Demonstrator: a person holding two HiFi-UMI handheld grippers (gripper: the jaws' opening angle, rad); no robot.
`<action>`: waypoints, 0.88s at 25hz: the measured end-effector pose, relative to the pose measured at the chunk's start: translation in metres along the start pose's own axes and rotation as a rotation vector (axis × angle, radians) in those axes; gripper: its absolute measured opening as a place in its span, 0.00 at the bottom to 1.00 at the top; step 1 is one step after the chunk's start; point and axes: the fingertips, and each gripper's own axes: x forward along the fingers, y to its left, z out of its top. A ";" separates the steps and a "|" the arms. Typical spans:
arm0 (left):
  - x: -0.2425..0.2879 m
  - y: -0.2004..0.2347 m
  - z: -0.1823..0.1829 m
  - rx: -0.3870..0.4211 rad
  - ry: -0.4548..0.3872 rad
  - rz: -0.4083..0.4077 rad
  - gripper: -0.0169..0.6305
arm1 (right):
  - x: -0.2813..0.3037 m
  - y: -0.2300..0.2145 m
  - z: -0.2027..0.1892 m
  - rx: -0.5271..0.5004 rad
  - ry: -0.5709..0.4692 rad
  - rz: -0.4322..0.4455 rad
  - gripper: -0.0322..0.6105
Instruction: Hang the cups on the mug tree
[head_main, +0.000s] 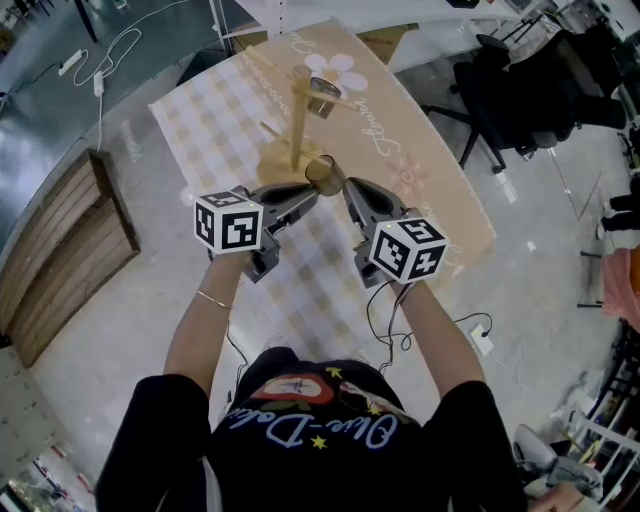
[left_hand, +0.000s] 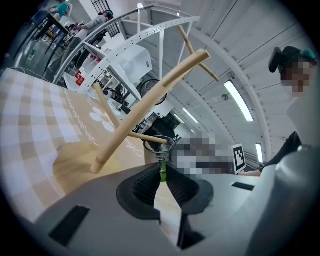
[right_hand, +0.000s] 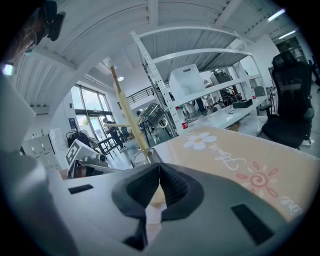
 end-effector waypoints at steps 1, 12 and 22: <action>0.000 0.000 0.000 -0.008 -0.004 -0.002 0.10 | 0.000 0.000 0.000 0.000 0.000 0.000 0.06; -0.002 0.003 0.002 -0.105 -0.058 -0.034 0.10 | 0.003 0.003 0.005 -0.007 -0.003 0.000 0.06; -0.003 0.002 0.004 -0.167 -0.088 -0.056 0.10 | 0.003 0.005 0.009 -0.016 0.000 -0.007 0.06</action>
